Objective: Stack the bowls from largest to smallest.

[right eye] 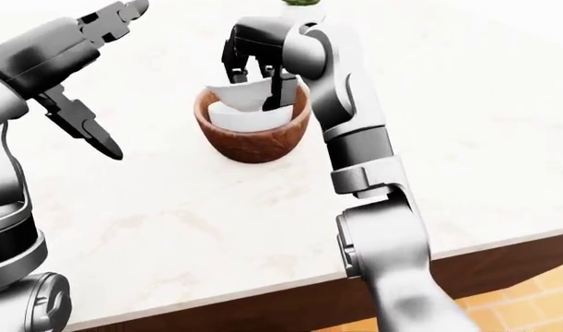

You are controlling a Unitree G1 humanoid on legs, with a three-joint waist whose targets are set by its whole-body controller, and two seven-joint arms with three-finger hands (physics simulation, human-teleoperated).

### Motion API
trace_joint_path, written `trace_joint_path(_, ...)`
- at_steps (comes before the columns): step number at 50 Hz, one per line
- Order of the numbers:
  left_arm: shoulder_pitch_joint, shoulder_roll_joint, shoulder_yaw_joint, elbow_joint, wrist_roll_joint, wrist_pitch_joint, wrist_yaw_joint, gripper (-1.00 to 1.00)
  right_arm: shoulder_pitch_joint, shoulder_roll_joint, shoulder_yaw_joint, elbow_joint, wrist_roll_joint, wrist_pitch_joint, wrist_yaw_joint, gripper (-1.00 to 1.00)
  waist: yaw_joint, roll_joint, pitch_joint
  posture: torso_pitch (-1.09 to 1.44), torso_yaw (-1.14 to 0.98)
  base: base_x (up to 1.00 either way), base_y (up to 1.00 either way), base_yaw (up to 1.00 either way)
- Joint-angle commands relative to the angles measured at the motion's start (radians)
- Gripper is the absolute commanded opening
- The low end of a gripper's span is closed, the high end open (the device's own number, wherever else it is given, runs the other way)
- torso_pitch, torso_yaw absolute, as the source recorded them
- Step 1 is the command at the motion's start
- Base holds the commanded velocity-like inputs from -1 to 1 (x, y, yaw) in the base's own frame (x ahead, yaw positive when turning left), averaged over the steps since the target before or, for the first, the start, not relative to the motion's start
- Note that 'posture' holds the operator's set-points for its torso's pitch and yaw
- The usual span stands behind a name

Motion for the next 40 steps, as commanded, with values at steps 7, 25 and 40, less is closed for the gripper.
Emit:
trace_joint_path(7, -0.032, 0.023, 0.022, -0.023, -0.007, -0.007, 0.019, 1.0, -0.058, -0.007, -0.014, 0.0, -0.001, -0.023, -0.051, -0.47, 0.0, 0.006, -0.036, 0.0, 0.0, 0.0, 0.0, 0.0)
trace_joint_path(25, -0.021, 0.04, 0.034, -0.034, -0.022, -0.01, 0.017, 1.0, -0.048, -0.002, -0.013, 0.039, -0.023, -0.055, -0.12, -0.28, 0.001, 0.006, -0.038, 0.0, 0.0, 0.0, 0.0, 0.0)
trace_joint_path(40, -0.021, 0.047, 0.033, -0.032, -0.026, -0.009, 0.022, 1.0, -0.027, -0.026, -0.033, -0.113, 0.024, -0.011, -0.006, 0.09, 0.001, 0.003, -0.033, 0.0, 0.0, 0.0, 0.0, 0.0)
